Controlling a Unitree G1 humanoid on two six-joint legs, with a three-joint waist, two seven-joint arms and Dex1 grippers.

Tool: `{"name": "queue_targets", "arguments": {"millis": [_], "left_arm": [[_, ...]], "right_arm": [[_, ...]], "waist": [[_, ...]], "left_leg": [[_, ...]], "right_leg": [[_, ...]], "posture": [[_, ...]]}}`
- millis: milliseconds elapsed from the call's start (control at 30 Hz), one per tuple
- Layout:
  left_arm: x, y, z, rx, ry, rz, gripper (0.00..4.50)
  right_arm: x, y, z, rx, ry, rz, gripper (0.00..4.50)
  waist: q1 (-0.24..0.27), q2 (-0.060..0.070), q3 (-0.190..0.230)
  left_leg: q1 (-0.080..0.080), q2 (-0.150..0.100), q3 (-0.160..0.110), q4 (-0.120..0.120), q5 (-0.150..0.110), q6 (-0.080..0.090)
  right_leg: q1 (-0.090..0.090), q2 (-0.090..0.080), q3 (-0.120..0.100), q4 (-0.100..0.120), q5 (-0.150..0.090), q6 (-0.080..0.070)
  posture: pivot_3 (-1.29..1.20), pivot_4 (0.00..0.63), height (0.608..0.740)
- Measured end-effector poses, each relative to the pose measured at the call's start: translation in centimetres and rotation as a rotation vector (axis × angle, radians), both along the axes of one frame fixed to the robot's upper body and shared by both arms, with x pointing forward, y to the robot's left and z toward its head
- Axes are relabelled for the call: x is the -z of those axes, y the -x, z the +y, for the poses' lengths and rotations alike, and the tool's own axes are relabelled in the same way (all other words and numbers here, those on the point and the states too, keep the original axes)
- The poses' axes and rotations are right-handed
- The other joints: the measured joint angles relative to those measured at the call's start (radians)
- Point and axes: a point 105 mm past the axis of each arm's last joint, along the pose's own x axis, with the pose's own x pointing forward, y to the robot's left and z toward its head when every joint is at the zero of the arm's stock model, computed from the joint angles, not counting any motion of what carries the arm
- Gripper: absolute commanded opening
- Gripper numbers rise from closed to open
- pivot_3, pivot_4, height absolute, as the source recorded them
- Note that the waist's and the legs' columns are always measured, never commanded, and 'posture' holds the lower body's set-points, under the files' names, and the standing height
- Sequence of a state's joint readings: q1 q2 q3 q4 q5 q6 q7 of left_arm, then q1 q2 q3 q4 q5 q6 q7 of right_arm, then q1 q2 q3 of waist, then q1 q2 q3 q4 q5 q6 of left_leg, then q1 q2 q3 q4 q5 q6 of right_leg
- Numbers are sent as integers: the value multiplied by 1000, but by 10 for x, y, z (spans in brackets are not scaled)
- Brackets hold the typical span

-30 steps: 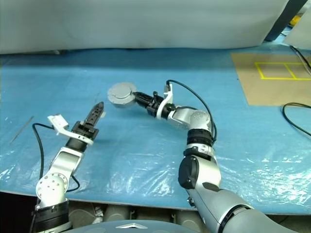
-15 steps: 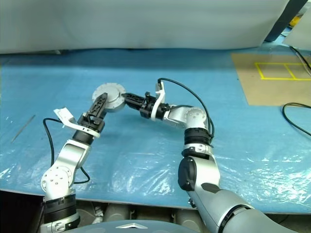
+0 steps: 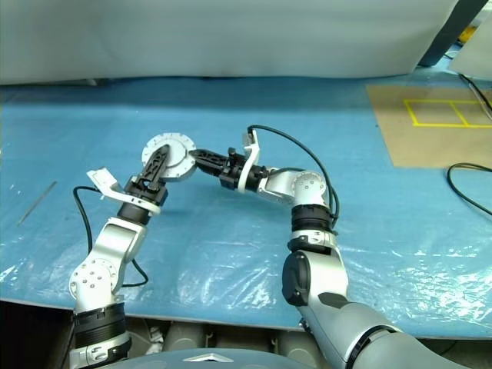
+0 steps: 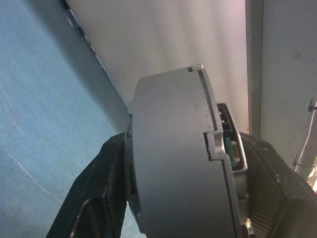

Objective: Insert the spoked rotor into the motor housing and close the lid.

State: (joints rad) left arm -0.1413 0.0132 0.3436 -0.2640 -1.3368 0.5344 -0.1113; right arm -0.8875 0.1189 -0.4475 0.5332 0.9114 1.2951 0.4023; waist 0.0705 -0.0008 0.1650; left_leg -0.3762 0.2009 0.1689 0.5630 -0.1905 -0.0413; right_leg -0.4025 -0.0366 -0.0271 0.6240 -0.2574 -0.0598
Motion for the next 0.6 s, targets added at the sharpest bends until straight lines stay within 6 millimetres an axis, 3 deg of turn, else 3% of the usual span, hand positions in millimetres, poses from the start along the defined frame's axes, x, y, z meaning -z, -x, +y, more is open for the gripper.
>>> {"name": "queue_targets", "arguments": {"millis": [200, 500, 600], "left_arm": [[0, 0, -1, 7, 4, 3, 2660], [7, -3, -2, -1, 41, 42, 2660], [13, -6, -2, -17, 121, 73, 2660]], "right_arm": [[0, 0, 1, 0, 1, -8, 1232], [-3, -4, 3, 35, 16, -50, 4186], [-4, -9, 2, 68, 16, -60, 4186]], "waist": [[0, 0, 0], [0, 0, 0], [0, -1, 0]], "left_leg": [[0, 0, 0, 0, 0, 0], [0, 0, 0, 1, 0, 0], [0, 0, 0, 2, 0, 0]], "right_leg": [[0, 0, 0, 0, 0, 0], [1, 0, 0, 1, 0, 1], [1, 0, 0, 1, 1, 1]], "posture": [[0, 150, 740], [0, 150, 740], [0, 150, 740]]}}
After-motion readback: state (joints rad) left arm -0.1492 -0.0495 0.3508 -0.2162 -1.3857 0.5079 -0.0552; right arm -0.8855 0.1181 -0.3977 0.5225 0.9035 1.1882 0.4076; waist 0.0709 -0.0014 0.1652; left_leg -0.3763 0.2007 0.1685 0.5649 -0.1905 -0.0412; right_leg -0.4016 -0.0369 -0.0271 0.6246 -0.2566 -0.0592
